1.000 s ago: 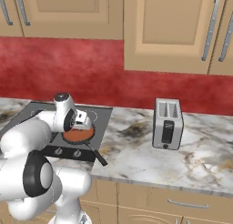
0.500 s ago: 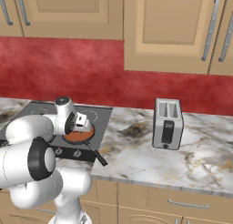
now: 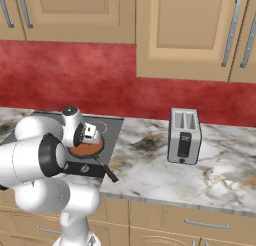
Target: Retrieve the steak from the fridge and place it on the saucepan with marinade on the stove.
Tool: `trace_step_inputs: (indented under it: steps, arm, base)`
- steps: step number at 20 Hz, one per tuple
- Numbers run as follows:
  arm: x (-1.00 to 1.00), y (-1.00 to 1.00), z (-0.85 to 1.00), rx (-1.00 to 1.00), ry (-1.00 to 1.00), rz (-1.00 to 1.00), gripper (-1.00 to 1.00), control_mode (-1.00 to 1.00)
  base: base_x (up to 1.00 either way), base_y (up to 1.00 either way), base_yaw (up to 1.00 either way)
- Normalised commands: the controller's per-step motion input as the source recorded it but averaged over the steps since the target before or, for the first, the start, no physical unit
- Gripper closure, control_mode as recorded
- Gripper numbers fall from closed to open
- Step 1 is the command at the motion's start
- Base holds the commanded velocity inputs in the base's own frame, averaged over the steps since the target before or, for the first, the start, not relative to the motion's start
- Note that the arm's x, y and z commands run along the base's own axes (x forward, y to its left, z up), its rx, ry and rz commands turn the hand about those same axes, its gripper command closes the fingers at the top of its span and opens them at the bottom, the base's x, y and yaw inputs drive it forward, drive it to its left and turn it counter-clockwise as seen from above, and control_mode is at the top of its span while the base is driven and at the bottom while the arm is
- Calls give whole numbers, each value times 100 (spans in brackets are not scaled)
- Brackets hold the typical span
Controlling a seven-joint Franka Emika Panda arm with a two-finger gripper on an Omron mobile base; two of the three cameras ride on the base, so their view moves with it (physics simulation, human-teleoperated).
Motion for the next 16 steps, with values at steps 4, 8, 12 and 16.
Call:
trace_step_inputs:
  steps: [4, 8, 12, 16]
  arm:
    - [19, 6, -10, 0, 0, 0, 100, -100]
    - [13, 1, -20, 0, 0, 0, 100, -100]
    - [9, 0, -19, 0, 0, 0, 100, -100]
    - [8, 0, -9, 0, 0, 0, 100, -100]
  base:
    - [0, 0, 0]
    - [0, 0, 0]
    - [0, 0, 0]
    - [0, 0, 0]
